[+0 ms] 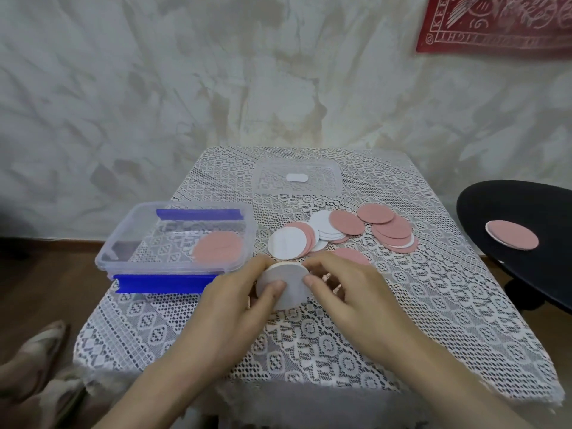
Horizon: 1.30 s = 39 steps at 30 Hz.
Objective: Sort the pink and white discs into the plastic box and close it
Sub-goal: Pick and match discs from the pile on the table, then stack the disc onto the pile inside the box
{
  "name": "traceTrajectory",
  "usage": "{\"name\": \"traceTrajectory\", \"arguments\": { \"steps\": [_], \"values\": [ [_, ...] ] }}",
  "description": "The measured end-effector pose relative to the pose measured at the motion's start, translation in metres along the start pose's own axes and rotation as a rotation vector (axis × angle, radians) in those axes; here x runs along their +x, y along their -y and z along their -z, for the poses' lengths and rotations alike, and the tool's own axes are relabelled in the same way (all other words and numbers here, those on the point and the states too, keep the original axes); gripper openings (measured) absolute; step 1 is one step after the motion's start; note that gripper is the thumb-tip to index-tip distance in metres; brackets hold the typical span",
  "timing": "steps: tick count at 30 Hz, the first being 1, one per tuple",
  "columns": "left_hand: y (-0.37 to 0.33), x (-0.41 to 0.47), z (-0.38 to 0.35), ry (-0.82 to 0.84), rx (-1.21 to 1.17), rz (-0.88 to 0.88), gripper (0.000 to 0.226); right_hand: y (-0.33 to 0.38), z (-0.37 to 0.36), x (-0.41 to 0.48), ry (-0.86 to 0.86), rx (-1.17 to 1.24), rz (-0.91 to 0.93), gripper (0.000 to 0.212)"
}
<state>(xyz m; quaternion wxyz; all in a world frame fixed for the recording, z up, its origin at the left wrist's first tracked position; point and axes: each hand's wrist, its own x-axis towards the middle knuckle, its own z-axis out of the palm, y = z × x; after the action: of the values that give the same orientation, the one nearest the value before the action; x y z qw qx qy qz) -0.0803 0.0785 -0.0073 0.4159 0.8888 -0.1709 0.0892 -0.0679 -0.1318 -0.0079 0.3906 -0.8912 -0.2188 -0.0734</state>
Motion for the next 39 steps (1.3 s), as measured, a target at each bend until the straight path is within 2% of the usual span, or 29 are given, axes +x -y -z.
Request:
{"name": "traceTrajectory", "arguments": {
  "steps": [4,11,14,18,24,28,32,36,39],
  "values": [
    [0.009,-0.005,0.019,-0.042,0.015,0.04,0.008,0.013,-0.012,0.014,0.014,0.033,0.008,0.011],
    [0.035,-0.009,0.06,-0.095,-0.083,0.123,0.01,0.048,-0.036,0.047,0.063,0.07,0.034,0.019],
    [0.061,-0.02,0.103,-0.199,-0.129,0.176,0.014,0.083,-0.065,0.079,0.14,0.102,0.053,0.019],
    [0.075,-0.018,0.125,-0.269,-0.121,0.257,0.01,0.095,-0.076,0.101,0.167,0.146,0.012,0.014],
    [0.088,-0.019,0.145,-0.408,0.116,0.376,0.009,0.104,-0.083,0.131,0.168,0.273,-0.112,0.012],
    [0.093,-0.016,0.137,-0.343,0.244,0.385,0.034,0.098,-0.09,0.15,0.164,0.164,-0.107,0.008],
    [0.101,-0.014,0.133,-0.302,0.195,0.415,0.057,0.101,-0.113,0.171,0.202,-0.009,-0.091,0.008],
    [0.114,-0.013,0.136,-0.276,0.122,0.412,0.065,0.1,-0.134,0.19,0.269,-0.203,-0.099,0.014],
    [0.118,-0.011,0.134,-0.286,0.097,0.402,0.063,0.095,-0.145,0.198,0.294,-0.429,-0.04,0.019]
  ]
}}
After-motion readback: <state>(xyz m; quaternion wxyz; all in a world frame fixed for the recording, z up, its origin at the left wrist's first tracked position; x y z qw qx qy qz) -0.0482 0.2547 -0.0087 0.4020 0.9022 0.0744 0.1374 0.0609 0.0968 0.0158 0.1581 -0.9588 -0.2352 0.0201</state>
